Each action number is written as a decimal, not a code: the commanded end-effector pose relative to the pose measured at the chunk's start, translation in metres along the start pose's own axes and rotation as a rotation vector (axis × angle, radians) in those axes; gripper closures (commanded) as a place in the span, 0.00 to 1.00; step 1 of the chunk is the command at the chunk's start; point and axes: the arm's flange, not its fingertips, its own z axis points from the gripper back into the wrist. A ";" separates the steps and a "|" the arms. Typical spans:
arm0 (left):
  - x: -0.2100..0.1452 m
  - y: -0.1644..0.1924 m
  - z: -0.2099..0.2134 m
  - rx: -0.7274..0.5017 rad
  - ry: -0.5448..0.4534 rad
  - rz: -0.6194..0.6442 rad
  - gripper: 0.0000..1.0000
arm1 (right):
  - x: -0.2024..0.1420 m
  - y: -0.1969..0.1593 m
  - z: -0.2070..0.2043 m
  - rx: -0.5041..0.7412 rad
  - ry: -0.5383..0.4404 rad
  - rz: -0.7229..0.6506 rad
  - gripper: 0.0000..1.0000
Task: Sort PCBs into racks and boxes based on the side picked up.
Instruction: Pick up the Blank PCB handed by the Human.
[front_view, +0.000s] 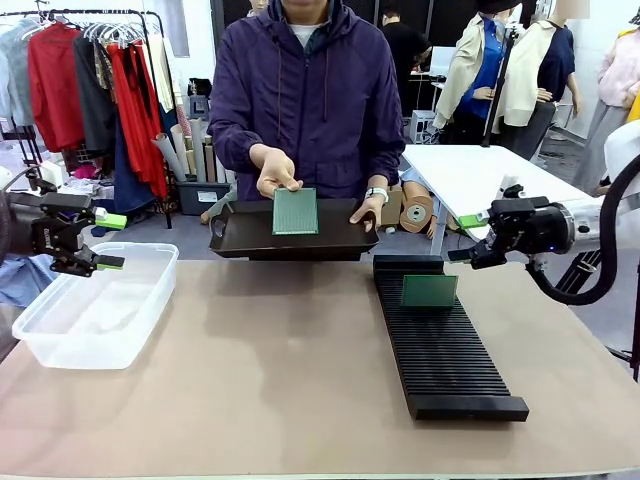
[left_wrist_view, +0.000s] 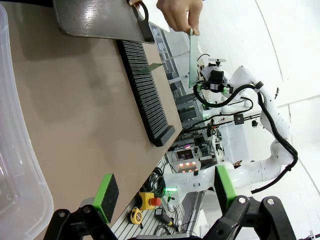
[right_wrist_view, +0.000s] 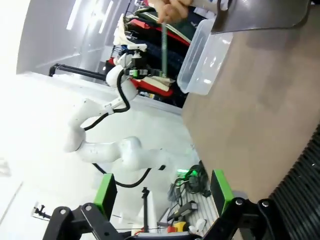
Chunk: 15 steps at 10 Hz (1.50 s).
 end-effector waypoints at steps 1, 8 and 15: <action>-0.001 -0.002 0.001 -0.002 0.004 -0.003 0.00 | -0.009 0.009 0.005 0.060 -0.010 0.009 0.00; -0.001 -0.002 0.001 -0.002 0.004 -0.003 0.00 | -0.006 0.007 0.004 0.053 0.005 0.001 0.00; 0.038 0.012 -0.028 -0.072 0.018 -0.033 0.00 | -0.006 0.007 0.004 0.053 0.005 0.001 0.00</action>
